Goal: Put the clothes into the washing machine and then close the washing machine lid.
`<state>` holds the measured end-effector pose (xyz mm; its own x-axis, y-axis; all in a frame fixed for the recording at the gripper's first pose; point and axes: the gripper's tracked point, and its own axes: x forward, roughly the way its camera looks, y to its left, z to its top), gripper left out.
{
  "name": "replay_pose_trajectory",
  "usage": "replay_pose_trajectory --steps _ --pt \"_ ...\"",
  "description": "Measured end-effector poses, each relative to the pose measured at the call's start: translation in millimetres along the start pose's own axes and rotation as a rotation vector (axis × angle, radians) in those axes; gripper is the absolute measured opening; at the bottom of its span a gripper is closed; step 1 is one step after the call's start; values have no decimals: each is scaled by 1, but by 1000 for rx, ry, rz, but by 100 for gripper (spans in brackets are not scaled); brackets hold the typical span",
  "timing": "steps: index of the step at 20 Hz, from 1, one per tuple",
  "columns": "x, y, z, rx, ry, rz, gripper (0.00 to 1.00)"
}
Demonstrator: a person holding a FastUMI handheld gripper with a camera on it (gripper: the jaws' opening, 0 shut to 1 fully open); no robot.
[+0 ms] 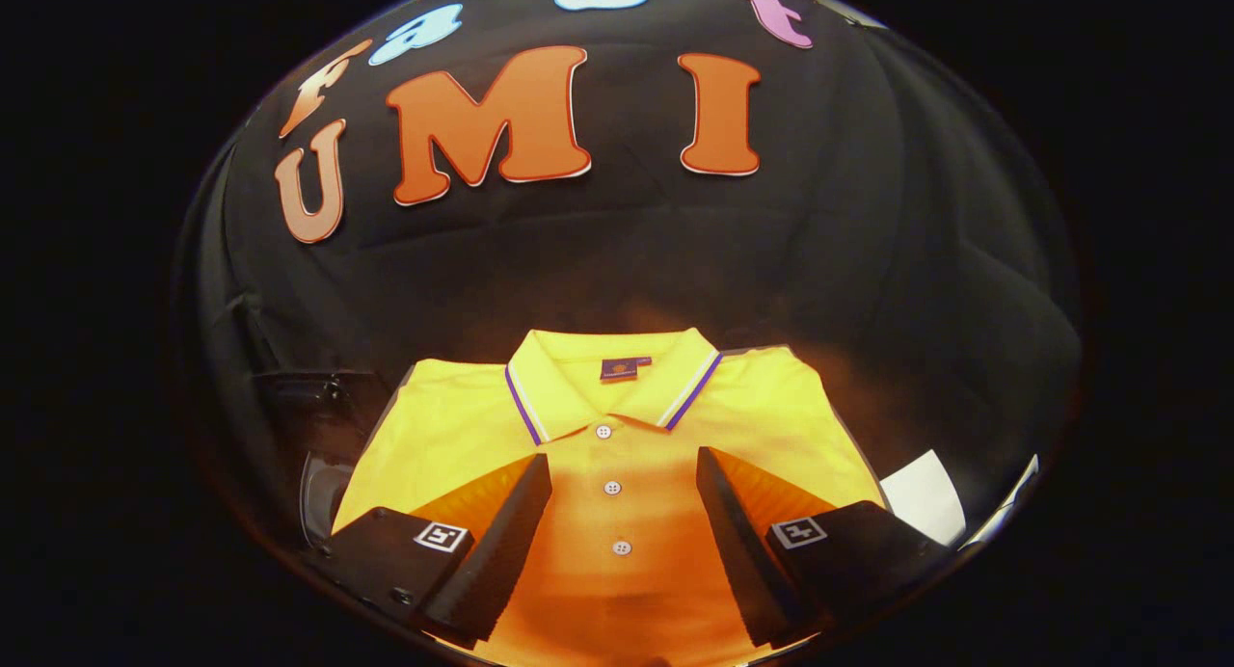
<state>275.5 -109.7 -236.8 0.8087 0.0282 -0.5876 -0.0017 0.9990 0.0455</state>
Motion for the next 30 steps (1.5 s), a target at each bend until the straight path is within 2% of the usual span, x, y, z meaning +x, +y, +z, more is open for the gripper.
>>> replay_pose_trajectory --steps 4,5,6,10,13,15,18,20,22,24,27,30 --pt "12 2 -24 9 124 4 99" --pt "10 2 -17 8 96 -5 99" --pt "11 3 -21 2 136 -2 99" --pt "11 5 -21 -4 154 -17 100" --pt "11 9 -20 -10 158 -12 94" --pt "11 13 -22 -9 188 -10 87" --pt "13 18 -22 -15 248 -5 69" --pt "14 20 -24 -32 289 13 65" --pt "13 19 -23 -19 336 12 52" --pt "13 20 -24 -34 390 8 52" --pt "14 25 -16 -51 392 14 18" --pt "11 24 -18 -6 399 35 18"
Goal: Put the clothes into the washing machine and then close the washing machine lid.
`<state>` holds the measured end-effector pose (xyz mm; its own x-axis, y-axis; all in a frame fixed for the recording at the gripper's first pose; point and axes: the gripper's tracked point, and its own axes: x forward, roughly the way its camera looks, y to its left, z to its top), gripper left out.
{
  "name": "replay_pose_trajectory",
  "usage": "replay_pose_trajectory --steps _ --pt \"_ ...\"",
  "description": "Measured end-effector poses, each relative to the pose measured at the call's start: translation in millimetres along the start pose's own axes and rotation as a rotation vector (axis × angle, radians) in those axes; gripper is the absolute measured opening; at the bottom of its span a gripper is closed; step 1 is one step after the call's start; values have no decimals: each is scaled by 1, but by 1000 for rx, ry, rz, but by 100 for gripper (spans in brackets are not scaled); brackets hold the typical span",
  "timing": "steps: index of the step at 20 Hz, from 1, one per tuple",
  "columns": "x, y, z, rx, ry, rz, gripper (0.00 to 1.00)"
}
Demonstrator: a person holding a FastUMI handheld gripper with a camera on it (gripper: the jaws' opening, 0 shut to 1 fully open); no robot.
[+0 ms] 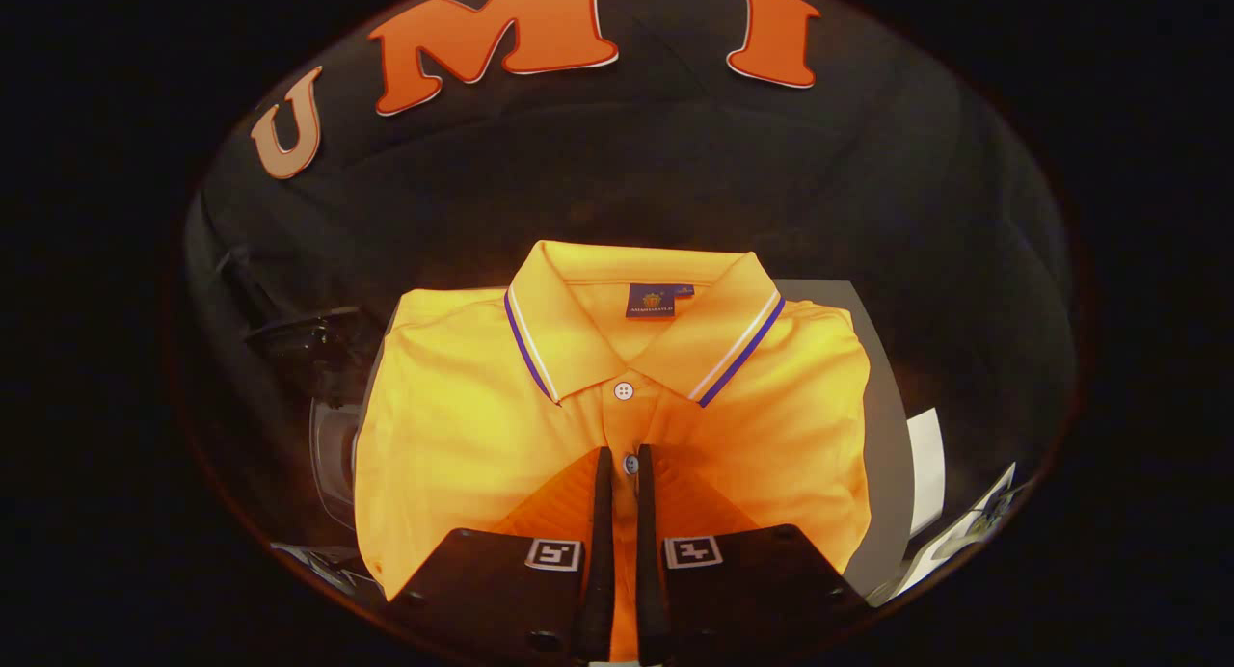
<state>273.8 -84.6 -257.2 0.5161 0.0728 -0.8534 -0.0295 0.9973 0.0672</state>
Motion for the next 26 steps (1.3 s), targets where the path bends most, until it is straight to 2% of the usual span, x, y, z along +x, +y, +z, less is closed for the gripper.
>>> replay_pose_trajectory --steps 2,5,8,12,14,19,26 --pt "2 -2 4 75 -57 49 9" --pt "-4 -3 5 144 -182 125 9" --pt "-21 0 16 261 -345 254 8" --pt "-44 -2 26 346 -440 391 8" --pt "-54 -3 28 331 -509 422 8" --pt "-119 16 28 283 -626 538 8" --pt "-186 92 25 207 -683 691 8"
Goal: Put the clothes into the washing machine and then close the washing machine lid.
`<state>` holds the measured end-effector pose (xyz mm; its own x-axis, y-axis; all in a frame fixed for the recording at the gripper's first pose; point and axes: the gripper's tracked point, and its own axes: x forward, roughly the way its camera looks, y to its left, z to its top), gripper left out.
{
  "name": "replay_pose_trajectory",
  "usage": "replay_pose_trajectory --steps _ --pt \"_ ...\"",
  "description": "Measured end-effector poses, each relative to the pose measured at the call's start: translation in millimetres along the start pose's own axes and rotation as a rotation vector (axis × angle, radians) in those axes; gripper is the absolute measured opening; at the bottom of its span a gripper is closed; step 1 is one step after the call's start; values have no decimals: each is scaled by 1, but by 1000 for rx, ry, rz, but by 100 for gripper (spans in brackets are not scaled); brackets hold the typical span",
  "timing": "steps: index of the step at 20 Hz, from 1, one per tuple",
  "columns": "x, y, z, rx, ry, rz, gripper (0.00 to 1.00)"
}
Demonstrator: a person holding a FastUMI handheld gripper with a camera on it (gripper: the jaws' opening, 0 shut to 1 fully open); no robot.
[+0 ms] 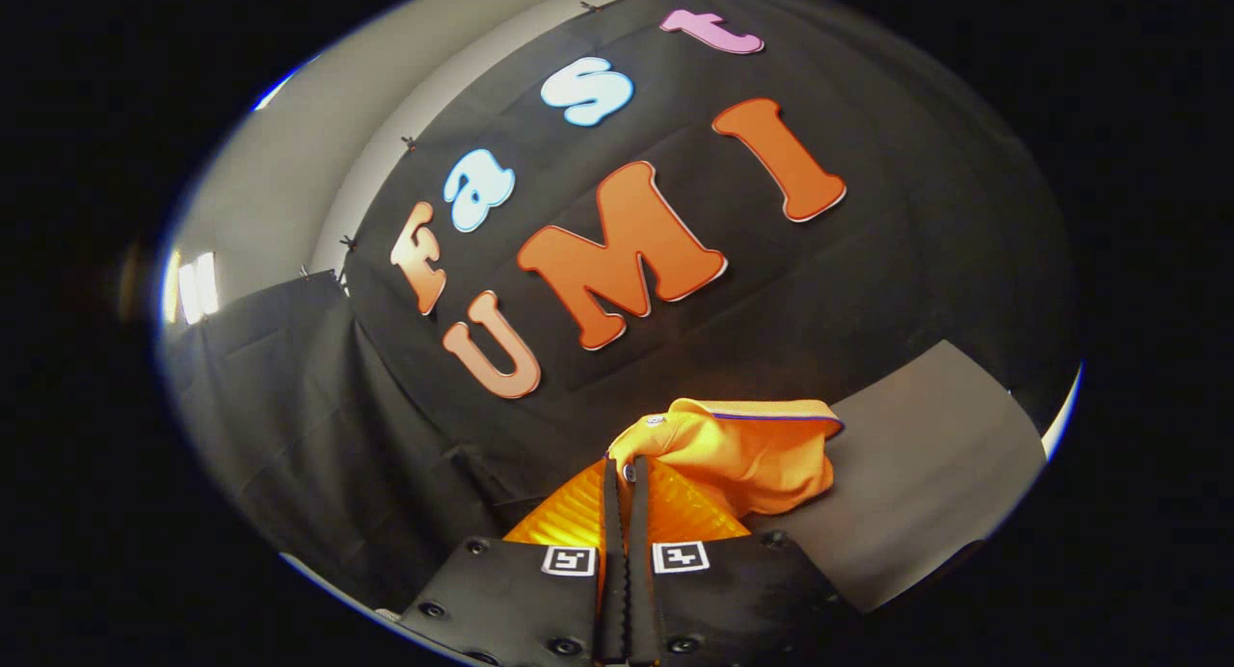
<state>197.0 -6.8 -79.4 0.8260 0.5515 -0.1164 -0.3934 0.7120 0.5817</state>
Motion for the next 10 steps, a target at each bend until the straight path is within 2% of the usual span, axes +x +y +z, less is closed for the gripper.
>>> replay_pose_trajectory --steps 5,10 --pt "10 97 -24 -37 21 90 8" --pt "47 202 -85 -73 62 137 8"
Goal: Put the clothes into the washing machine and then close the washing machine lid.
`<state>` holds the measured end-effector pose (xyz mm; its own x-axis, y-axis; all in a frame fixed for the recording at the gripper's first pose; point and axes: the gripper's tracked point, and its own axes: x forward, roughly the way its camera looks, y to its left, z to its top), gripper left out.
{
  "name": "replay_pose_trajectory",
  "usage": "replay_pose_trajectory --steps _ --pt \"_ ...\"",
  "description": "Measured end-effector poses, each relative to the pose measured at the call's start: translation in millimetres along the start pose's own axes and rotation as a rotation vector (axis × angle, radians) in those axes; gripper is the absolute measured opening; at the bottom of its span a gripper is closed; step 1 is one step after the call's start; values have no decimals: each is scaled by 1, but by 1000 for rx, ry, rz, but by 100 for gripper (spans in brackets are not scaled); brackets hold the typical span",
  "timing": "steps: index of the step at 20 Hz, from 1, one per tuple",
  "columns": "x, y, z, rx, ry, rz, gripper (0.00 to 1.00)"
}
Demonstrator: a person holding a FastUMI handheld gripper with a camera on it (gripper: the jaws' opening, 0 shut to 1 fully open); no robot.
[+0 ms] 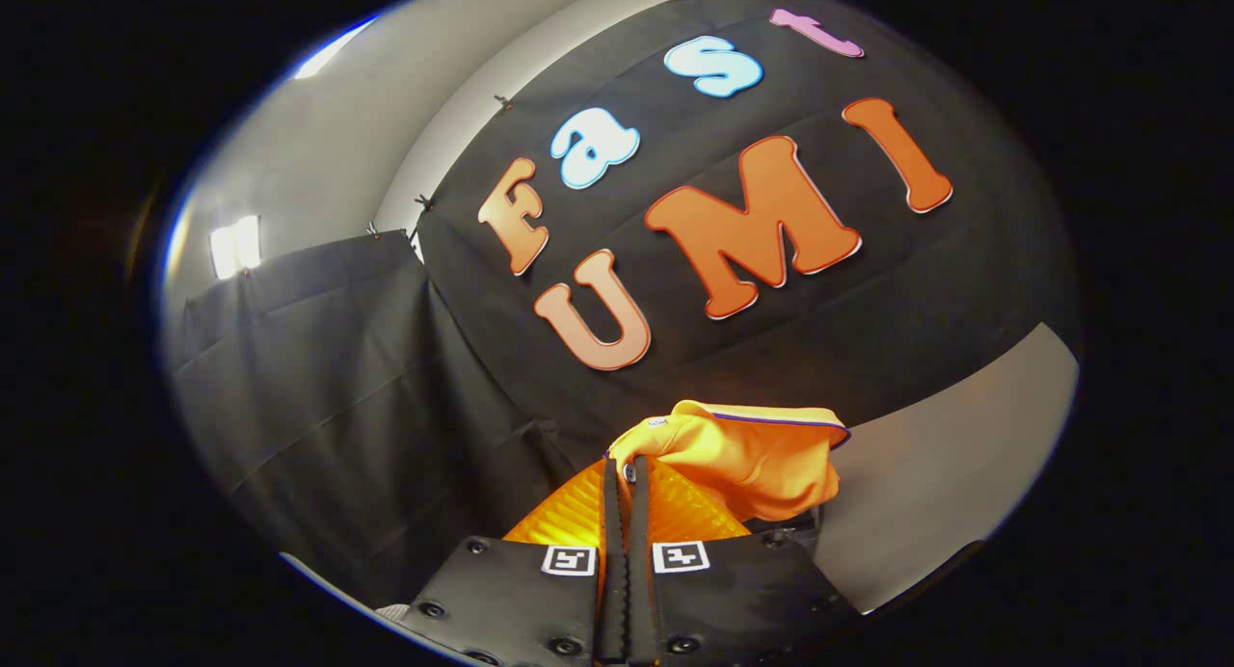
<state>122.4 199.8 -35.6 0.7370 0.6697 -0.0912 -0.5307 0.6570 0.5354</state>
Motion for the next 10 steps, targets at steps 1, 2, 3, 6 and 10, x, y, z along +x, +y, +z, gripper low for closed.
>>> replay_pose_trajectory --steps 1,2,3,6,10 --pt "17 16 -16 -8 19 2 8" --pt "33 22 -33 -14 39 -10 8" --pt "52 28 -54 -15 67 -23 8" --pt "109 31 -104 31 138 -59 8" --pt "172 -3 -170 55 231 -149 8"
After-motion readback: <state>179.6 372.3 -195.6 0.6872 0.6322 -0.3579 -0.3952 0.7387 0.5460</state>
